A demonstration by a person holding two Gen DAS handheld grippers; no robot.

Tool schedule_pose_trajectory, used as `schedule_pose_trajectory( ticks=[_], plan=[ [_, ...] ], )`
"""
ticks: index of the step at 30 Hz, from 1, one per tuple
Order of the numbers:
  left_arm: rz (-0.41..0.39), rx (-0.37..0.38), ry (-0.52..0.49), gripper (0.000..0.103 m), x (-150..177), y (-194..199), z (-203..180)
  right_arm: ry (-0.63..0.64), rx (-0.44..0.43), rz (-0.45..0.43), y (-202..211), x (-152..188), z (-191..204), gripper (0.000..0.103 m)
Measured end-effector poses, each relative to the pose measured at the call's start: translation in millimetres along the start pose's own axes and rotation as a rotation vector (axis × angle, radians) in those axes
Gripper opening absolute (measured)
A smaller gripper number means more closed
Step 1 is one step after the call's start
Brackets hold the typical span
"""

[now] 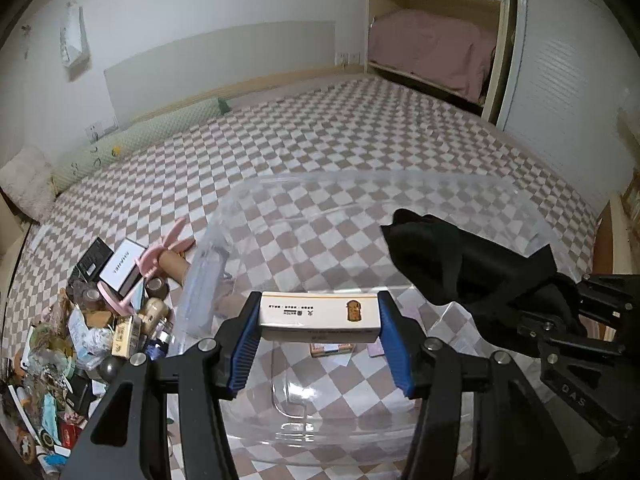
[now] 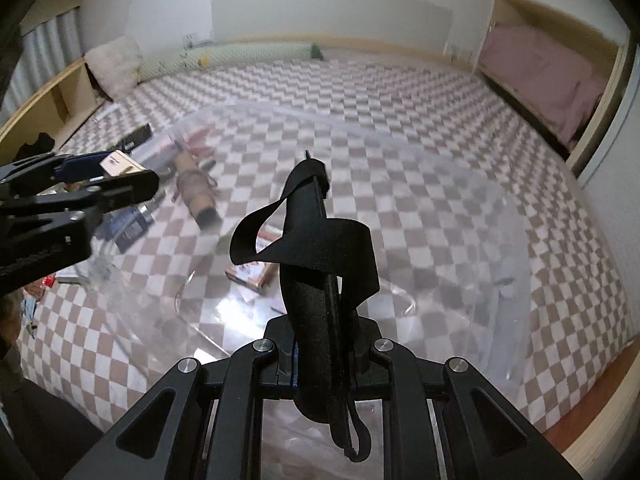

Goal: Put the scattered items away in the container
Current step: 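Open the right tool to drop the mask while the left releases the white box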

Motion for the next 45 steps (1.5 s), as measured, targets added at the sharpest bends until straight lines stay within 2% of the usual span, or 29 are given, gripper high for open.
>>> schedule_pose_trajectory(
  ticks=[8,14,20,23,24,26,30,41,42,44,45],
  plan=[
    [0.066,-0.002,-0.029,0.055,0,-28,-8,-0.031,-0.042,0.077,-18,0,-5,0.017],
    [0.097,0.018,-0.015,0.055,2,-38,-13,-0.049,-0.023,0.145,-30,-1,-9,0.017],
    [0.107,0.022,-0.019,0.055,4,-42,-15,-0.106,-0.018,0.158,-33,-1,-21,0.017],
    [0.116,0.02,-0.018,0.055,6,-44,-15,-0.164,-0.049,0.167,-33,-1,-24,0.027],
    [0.118,0.018,-0.018,0.055,6,-45,-16,-0.174,-0.057,0.172,-31,2,-24,0.044],
    [0.12,0.021,-0.011,0.055,6,-45,-16,-0.177,-0.051,0.15,-24,1,-22,0.07],
    [0.123,0.024,-0.005,0.055,6,-45,-17,-0.128,0.01,0.101,-8,-3,-18,0.071],
    [0.146,0.008,-0.009,0.056,10,-49,-19,-0.153,0.006,0.106,-8,-3,-34,0.071],
    [0.15,0.004,-0.01,0.057,11,-50,-19,-0.156,0.012,0.104,-9,-3,-35,0.071],
    [0.153,-0.008,-0.002,0.079,11,-51,-17,-0.16,0.02,0.102,-11,-4,-35,0.071],
    [0.151,-0.01,0.003,0.081,11,-51,-16,-0.162,0.019,0.102,-11,-3,-35,0.071]
  ],
)
Point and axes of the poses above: each gripper's, at about its wrist camera, not at the fingertips, and y roughly against the way its jaws point, z to its left, x to its underside, the point moved 6 cm from there along -y, roughly the way its jaws point, and after that the axes turned 13 degrees about -x, right-handed, at the moved point
